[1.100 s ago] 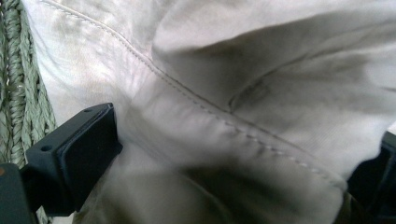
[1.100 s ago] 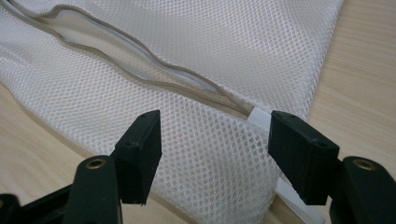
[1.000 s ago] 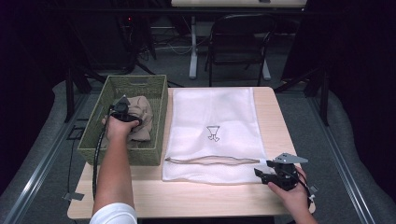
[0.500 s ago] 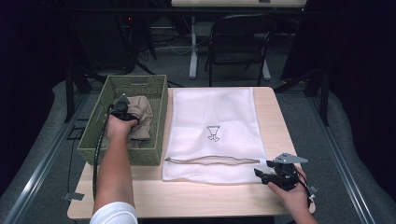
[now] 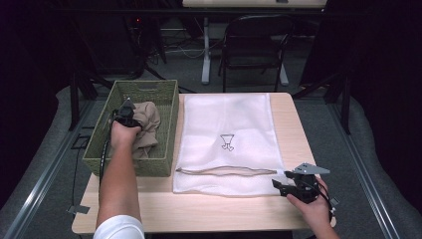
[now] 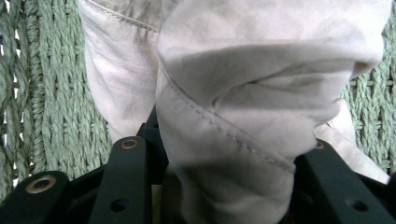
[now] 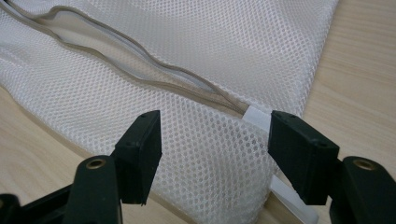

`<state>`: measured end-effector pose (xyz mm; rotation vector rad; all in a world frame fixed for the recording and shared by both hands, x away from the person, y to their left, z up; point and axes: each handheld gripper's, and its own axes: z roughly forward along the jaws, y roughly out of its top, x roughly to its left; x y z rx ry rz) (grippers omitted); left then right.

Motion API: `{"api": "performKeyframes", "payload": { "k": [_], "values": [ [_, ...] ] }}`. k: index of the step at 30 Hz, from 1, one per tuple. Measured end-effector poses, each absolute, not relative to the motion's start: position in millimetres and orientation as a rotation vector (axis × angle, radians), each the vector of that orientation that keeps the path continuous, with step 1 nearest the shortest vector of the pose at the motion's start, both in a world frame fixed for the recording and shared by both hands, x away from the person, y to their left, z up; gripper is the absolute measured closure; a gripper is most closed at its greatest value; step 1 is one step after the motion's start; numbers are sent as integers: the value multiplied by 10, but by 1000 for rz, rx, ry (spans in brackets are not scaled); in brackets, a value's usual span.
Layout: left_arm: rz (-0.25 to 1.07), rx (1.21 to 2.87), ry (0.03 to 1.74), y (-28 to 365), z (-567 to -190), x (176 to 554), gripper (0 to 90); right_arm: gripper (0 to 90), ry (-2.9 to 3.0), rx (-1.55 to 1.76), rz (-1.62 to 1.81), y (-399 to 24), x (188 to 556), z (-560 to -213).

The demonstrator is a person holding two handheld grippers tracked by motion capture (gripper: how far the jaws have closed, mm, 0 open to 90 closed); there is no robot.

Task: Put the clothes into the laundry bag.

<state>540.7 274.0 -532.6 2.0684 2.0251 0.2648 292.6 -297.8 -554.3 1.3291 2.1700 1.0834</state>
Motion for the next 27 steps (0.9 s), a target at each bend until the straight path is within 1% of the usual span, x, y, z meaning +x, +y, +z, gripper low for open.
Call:
{"api": "performKeyframes", "payload": {
  "k": [12, 19, 24, 27],
  "values": [
    [275, 1997, 2025, 2813, -5186, 5358, 601, 348, 2181, 1321, 1079, -2975, 2930, -5542],
    [280, 1916, 2022, 2902, -5053, 5306, 603, 347, 2182, 1322, 1079, -2963, 2931, -5543],
    [310, 1959, 2006, 2893, -4945, 5317, 604, 348, 2183, 1323, 1074, -2961, 2934, -5546],
    [305, 1931, 1986, 2894, -4852, 5315, 604, 348, 2181, 1327, 1085, -2959, 2936, -5551]
  ]
}}
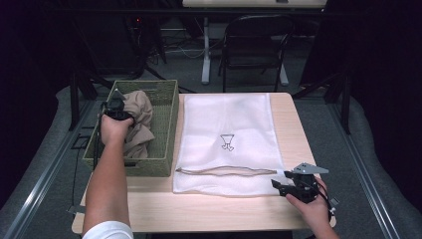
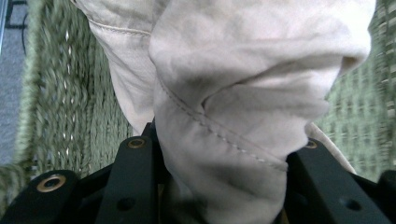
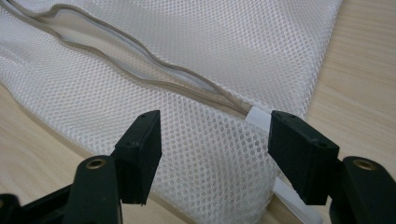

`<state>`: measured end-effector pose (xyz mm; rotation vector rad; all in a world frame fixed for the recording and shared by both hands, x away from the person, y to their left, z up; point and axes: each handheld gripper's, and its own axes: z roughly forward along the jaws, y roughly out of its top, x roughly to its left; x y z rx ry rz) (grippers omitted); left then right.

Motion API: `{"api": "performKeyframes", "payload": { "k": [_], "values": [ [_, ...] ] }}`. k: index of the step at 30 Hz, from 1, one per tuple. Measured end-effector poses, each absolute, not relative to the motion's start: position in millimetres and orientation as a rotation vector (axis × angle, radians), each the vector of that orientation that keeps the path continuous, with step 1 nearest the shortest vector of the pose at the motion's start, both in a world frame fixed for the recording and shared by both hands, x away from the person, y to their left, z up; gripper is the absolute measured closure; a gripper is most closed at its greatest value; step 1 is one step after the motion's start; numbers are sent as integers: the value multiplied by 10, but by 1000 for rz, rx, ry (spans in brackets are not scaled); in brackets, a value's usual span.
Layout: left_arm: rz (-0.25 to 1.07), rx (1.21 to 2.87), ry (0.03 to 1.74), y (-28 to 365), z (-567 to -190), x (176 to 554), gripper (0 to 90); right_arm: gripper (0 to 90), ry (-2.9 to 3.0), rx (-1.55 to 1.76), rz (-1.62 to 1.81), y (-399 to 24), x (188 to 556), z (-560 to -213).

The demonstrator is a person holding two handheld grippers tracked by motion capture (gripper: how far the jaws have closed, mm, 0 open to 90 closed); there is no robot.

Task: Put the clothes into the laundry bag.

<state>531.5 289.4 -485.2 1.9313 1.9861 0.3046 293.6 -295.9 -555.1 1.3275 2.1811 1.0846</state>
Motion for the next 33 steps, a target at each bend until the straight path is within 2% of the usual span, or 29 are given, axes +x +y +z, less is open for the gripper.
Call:
{"api": "performKeyframes", "payload": {
  "k": [13, 33],
  "values": [
    [291, 1888, 1982, 2873, -4641, 5298, 604, 347, 2175, 1328, 1084, -2961, 2931, -5544],
    [340, 1881, 1942, 2888, -4291, 5215, 605, 348, 2175, 1324, 1084, -2961, 2929, -5540]
  ]
}}
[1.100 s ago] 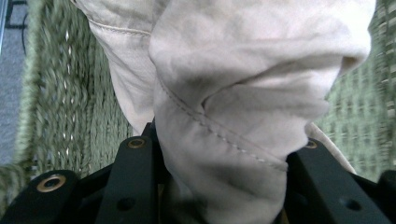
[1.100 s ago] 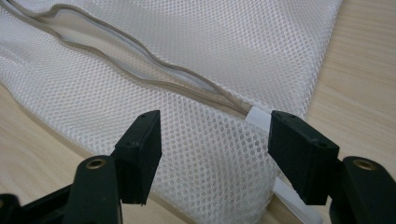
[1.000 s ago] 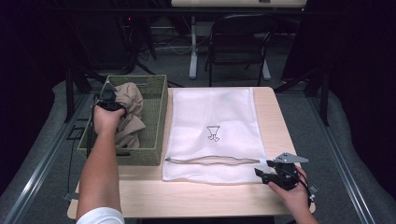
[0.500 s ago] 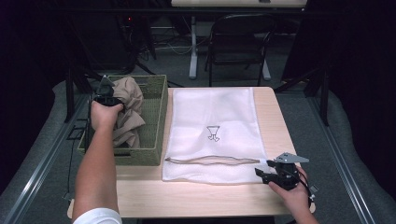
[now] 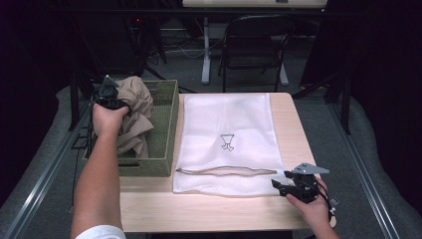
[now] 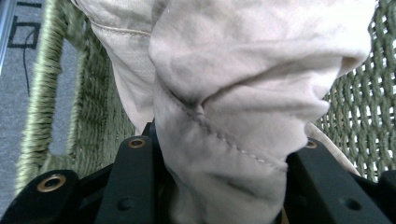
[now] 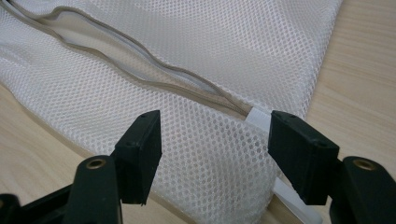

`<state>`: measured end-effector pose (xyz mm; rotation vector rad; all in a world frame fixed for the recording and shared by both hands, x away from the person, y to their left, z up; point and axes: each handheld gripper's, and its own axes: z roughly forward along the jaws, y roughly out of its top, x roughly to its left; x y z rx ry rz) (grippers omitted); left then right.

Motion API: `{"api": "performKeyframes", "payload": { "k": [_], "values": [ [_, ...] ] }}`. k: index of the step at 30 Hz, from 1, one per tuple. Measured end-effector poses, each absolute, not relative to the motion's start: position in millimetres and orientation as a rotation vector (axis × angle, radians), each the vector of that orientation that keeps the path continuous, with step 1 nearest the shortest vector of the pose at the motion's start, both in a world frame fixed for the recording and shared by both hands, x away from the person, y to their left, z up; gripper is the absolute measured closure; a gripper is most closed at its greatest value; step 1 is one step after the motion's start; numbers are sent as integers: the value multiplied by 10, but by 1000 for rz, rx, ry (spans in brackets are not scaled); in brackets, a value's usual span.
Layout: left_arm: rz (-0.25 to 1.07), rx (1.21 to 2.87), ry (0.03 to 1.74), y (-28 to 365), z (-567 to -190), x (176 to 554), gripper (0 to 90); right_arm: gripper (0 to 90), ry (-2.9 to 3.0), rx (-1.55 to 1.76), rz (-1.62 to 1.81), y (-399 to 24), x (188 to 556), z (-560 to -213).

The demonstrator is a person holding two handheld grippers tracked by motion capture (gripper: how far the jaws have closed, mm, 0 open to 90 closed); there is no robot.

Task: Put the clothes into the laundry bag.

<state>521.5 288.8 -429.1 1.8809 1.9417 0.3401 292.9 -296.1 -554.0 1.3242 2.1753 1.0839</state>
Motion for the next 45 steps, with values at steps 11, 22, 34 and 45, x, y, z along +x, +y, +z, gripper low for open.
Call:
{"api": "performKeyframes", "payload": {
  "k": [11, 22, 34, 45],
  "values": [
    [360, 1852, 1921, 2919, -4090, 5139, 605, 348, 2177, 1319, 1087, -2955, 2924, -5532],
    [379, 1836, 1907, 2913, -3940, 5097, 605, 348, 2170, 1312, 1090, -2958, 2922, -5527],
    [420, 1836, 1879, 2894, -3672, 5028, 605, 348, 2174, 1305, 1093, -2967, 2916, -5511],
    [436, 1830, 1864, 2874, -3467, 4955, 605, 348, 2172, 1298, 1090, -2973, 2911, -5495]
  ]
}}
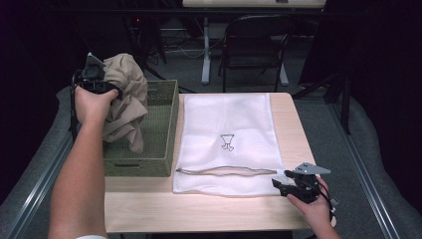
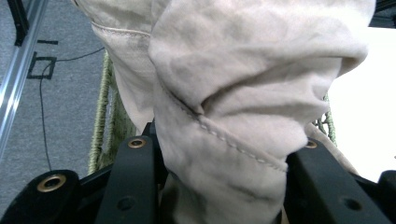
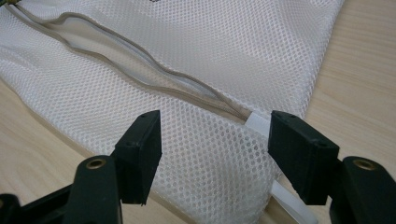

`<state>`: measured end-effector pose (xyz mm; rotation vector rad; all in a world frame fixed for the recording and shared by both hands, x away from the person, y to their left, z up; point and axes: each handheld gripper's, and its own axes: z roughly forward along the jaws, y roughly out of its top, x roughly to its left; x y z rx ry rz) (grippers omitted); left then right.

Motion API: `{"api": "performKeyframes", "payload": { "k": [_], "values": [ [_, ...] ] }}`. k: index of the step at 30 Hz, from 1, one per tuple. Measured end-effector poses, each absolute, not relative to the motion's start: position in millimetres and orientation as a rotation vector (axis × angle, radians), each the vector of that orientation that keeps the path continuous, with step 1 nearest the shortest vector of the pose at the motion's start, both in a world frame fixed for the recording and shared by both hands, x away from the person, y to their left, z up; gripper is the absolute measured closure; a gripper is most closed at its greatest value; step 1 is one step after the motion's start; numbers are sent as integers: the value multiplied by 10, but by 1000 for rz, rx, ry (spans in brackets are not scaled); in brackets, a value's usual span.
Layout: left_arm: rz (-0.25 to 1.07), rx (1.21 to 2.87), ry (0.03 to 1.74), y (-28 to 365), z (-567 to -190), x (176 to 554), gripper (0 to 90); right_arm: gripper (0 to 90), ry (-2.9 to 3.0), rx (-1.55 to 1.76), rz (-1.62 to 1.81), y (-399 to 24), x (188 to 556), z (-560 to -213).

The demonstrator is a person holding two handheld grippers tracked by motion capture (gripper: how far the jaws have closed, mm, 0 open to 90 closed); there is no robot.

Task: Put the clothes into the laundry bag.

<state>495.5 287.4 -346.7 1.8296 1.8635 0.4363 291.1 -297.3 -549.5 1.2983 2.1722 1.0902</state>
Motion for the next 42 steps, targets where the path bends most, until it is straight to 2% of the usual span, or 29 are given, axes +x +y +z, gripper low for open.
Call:
{"api": "performKeyframes", "payload": {
  "k": [19, 42],
  "values": [
    [473, 1887, 1769, 2761, -3155, 4761, 605, 348, 2171, 1283, 1098, -2956, 2916, -5486],
    [404, 1969, 1639, 2401, -2956, 4596, 604, 358, 2181, 1230, 1169, -2859, 2983, -5370]
  ]
}}
